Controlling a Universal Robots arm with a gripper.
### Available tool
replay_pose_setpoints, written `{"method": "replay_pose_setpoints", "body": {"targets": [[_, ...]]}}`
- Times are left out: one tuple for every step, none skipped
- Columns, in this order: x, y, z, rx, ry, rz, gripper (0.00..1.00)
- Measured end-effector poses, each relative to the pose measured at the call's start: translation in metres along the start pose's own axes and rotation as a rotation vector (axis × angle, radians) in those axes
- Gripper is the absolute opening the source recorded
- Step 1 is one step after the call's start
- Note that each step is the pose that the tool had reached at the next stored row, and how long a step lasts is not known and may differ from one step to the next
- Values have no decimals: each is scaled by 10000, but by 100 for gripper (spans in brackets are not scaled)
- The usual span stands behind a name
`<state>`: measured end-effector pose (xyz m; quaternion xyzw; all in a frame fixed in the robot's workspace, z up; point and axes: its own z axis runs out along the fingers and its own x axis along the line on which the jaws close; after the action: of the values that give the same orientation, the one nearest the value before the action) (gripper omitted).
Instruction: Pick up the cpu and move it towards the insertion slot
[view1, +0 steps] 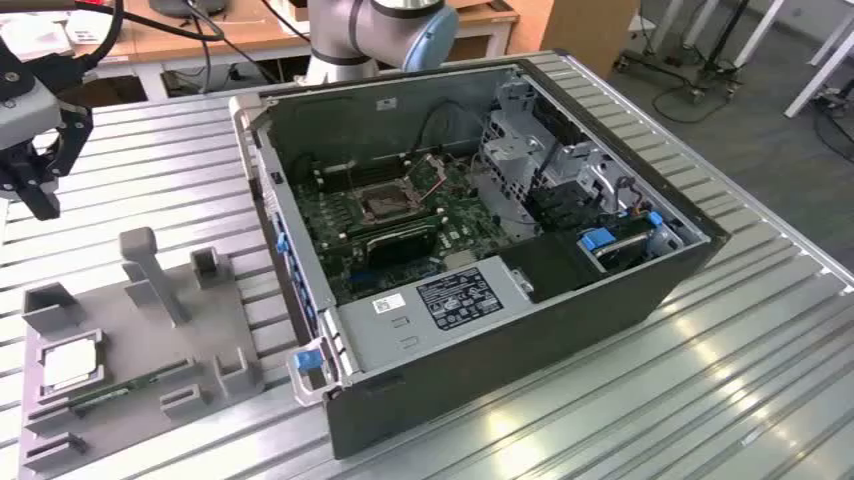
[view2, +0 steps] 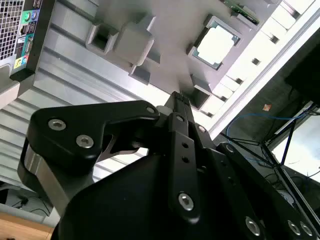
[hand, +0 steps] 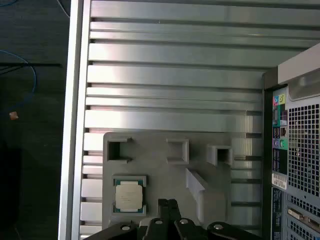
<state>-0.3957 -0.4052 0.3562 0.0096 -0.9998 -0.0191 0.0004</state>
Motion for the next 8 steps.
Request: {"method": "replay_pose_setpoints", "body": {"targets": [[0, 0, 0, -1, 0, 0, 11], [0, 0, 0, 0, 0, 0, 11], [0, 0, 0, 0, 0, 0, 11], [0, 0, 0, 0, -1, 0, 11], [0, 0, 0, 0, 0, 0, 11], [3, 0, -1, 1, 2, 0, 11], [8, 0, 0, 1, 1, 1, 11], [14, 0, 0, 0, 0, 1, 11]]}}
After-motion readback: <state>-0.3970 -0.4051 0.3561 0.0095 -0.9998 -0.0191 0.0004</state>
